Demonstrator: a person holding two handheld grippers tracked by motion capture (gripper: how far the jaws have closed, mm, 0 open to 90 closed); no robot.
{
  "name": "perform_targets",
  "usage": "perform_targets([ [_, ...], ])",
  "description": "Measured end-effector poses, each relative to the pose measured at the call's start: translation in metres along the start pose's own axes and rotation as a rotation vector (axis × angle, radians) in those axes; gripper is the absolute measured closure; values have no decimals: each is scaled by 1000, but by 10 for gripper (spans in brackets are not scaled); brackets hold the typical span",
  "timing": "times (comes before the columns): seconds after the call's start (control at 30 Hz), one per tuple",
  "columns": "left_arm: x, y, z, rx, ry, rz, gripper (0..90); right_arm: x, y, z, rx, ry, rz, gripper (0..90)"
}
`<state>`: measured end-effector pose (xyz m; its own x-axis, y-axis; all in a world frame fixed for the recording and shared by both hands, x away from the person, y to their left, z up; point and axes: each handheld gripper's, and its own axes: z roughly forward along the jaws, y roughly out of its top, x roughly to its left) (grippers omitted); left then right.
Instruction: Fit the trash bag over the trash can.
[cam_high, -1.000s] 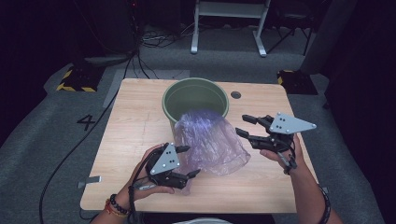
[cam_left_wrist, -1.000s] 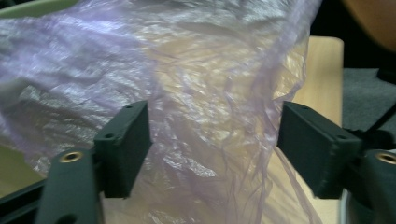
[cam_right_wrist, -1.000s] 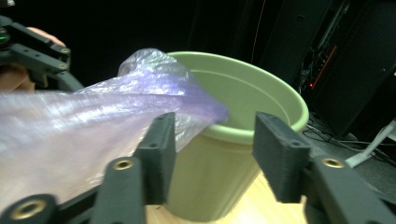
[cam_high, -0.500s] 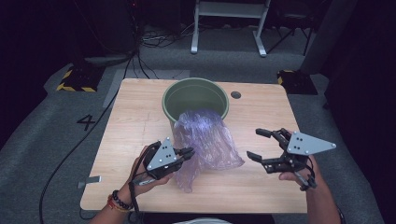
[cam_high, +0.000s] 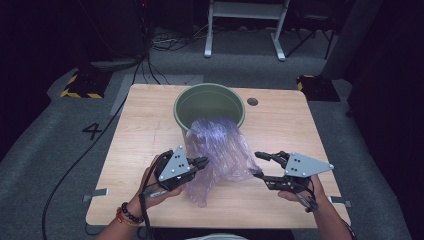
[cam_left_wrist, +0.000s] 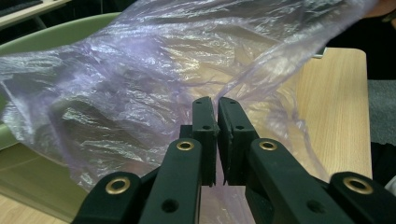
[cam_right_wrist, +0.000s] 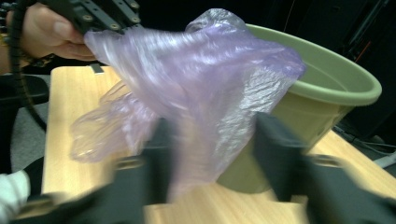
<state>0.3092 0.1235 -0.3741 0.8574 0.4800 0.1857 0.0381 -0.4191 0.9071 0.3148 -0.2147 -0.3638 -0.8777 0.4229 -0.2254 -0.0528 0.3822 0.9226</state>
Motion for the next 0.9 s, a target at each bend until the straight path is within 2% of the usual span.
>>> perform_targets([
  [0.07,1,0,-3,-5,6,-3,845,-2,2,5,-22,21,11,776],
  [0.13,2,0,-6,-15,17,-5,845,-4,6,10,-35,3,5,864],
  [0.2,3,1,-10,-19,25,-8,847,-6,10,13,-46,-14,-1,896],
  [0.33,8,3,-18,-33,42,-27,814,-11,20,20,-51,-42,-11,899],
  [0.4,9,4,-21,-41,50,-59,677,-13,25,25,-44,-49,-22,899],
  [0.47,9,5,-25,-62,48,-64,616,-14,30,29,-43,-57,-23,900],
  [0.6,6,9,-35,-88,56,-79,396,-14,38,35,-32,-66,-41,900],
  [0.63,5,9,-37,-95,63,-83,372,-15,39,36,-29,-70,-42,900],
  [0.7,3,10,-40,-94,48,-87,311,-16,40,38,-26,-71,-40,900],
  [0.9,-14,16,-34,-62,9,-55,194,-22,43,41,-10,-96,-23,900],
])
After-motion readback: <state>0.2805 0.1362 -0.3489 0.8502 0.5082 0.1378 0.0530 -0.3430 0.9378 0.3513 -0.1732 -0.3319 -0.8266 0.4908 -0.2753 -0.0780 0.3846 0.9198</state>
